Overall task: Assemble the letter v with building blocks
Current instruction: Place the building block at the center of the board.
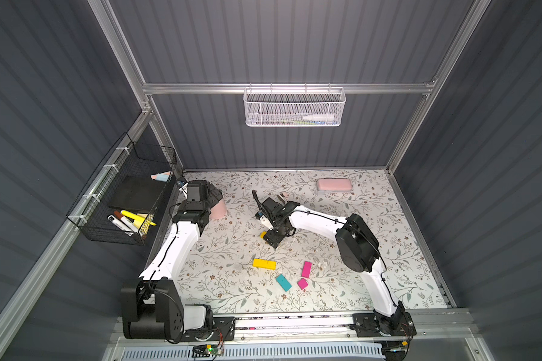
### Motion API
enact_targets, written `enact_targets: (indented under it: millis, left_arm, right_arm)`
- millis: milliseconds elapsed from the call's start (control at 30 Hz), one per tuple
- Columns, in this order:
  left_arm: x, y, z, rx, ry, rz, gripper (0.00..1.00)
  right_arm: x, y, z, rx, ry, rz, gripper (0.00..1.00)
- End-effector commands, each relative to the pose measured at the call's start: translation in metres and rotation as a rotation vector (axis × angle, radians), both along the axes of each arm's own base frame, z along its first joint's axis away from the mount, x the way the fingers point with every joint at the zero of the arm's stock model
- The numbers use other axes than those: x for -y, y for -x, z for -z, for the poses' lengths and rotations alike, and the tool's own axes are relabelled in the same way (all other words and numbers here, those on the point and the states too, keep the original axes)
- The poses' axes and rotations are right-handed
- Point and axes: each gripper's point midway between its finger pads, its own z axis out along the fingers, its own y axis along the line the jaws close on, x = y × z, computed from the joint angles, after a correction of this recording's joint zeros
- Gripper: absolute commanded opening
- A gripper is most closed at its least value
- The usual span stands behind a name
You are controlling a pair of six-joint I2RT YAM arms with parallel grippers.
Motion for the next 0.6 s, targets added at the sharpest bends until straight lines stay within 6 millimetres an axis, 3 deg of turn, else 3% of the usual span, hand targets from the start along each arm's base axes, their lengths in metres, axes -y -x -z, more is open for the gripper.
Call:
enact_targets:
  millis: [0,433,567]
  left_arm:
    - [-0.004,0.005,-0.001,-0.003,-0.009,-0.014,0.99]
    - [-0.005,0.006,-0.001,-0.004,-0.013,-0.019,0.99]
    - [-0.005,0.006,-0.001,-0.003,-0.013,-0.019,0.99]
  right_arm:
    - [-0.007,0.001,-0.001,-0.007,-0.009,-0.006,0.81]
    - [-0.013,0.0,0.017,0.003,0.016,-0.005,0.74]
    - [-0.015,0.004,0.022,0.004,0.028,-0.014,0.68]
